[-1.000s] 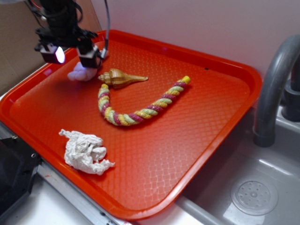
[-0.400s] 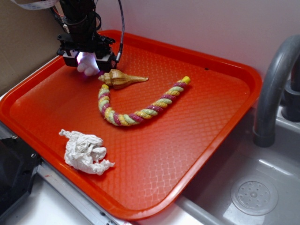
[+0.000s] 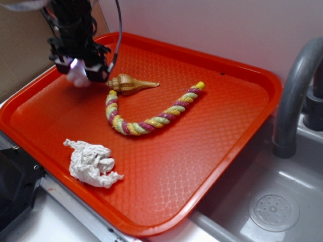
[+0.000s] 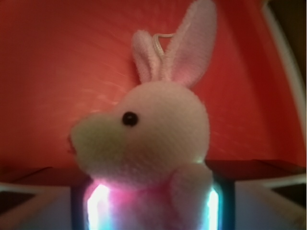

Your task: Grab the pink bunny.

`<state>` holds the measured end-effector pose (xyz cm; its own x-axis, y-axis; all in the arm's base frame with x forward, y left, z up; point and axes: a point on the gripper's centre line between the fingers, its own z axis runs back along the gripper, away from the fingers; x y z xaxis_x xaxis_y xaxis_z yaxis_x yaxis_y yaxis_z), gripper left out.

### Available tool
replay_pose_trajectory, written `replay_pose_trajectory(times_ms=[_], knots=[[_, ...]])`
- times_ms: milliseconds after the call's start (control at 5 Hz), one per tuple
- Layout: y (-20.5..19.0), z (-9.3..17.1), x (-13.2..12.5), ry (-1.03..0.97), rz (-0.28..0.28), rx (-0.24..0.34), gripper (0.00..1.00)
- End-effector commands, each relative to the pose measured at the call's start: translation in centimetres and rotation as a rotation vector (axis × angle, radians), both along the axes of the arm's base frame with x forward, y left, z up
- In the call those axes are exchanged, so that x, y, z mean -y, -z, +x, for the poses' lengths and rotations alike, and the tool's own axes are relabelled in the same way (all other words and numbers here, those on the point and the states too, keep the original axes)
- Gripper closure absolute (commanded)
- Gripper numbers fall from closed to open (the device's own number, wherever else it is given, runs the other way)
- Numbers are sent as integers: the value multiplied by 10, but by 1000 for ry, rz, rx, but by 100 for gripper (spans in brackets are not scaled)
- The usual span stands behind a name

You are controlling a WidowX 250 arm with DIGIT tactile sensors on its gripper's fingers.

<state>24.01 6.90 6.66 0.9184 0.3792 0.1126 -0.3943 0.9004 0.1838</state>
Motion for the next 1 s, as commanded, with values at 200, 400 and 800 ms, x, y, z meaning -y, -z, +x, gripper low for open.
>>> replay_pose_trajectory(times_ms=[200,400,800], knots=[[-147,-36,60,347,-197,112,100],[-176,-47,86,431,-276,166,100],[-169,-47,94,398,-335,180,100]])
